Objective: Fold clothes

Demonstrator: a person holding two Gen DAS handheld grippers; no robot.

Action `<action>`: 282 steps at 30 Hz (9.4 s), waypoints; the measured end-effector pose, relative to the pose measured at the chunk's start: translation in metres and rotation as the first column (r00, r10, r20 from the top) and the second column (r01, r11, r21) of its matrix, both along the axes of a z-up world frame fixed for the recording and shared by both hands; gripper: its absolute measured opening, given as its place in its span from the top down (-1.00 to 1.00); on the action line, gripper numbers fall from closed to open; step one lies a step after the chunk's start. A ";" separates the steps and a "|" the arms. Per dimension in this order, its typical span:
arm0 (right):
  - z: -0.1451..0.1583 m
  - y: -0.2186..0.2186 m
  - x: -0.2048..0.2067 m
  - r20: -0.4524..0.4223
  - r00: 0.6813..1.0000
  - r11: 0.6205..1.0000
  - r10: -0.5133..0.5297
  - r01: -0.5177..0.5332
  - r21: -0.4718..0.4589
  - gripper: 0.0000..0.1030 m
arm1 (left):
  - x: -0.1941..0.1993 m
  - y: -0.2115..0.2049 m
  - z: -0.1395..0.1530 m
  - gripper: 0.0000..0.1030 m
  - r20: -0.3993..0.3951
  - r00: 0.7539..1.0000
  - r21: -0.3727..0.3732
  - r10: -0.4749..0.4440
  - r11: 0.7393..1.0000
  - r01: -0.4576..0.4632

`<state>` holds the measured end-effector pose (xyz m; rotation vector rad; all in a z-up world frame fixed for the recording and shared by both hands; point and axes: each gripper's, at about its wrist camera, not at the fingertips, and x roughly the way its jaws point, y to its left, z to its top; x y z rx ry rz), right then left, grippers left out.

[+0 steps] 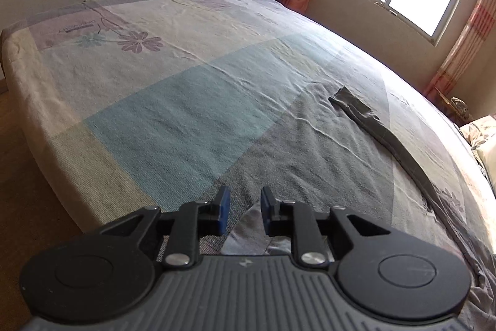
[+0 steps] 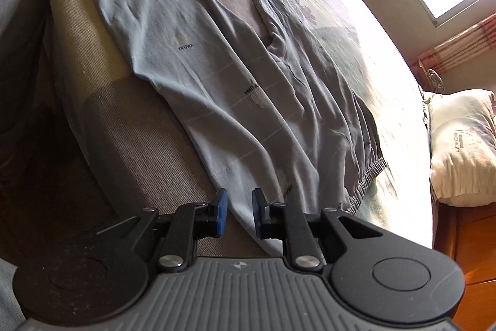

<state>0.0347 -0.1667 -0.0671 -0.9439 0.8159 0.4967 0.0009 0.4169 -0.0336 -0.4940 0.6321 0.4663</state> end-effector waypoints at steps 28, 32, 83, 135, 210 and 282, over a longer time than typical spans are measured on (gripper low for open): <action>0.003 -0.040 -0.008 -0.118 0.990 0.993 0.081 -0.070 0.098 0.87 | 0.063 -0.211 -0.023 -0.38 -0.321 0.782 0.238 -0.534 0.754 0.612; 0.015 -0.067 0.019 -0.063 0.990 0.960 -0.129 0.141 0.242 0.58 | 0.072 -0.212 -0.032 -0.39 -0.338 0.765 0.229 -0.548 0.741 0.631; 0.009 0.145 0.004 -0.111 0.926 0.859 0.361 -0.284 0.426 0.62 | -0.011 -0.046 -0.047 -0.62 -0.049 0.980 -0.199 -0.191 0.964 0.178; 0.023 0.229 0.006 -0.067 0.937 0.810 0.342 -0.258 0.526 0.52 | -0.013 -0.032 -0.039 0.09 0.040 0.992 -0.179 -0.116 0.976 0.121; -0.036 0.061 0.008 -0.185 0.916 0.714 -0.357 0.395 0.579 -1.00 | 0.015 -0.115 -0.055 -0.52 -0.227 0.906 0.220 -0.358 0.887 0.406; -0.044 0.039 0.016 -0.128 0.894 0.698 -0.430 0.419 0.581 -1.00 | 0.051 -0.184 -0.017 -0.85 -0.199 0.816 0.170 -0.543 0.801 0.574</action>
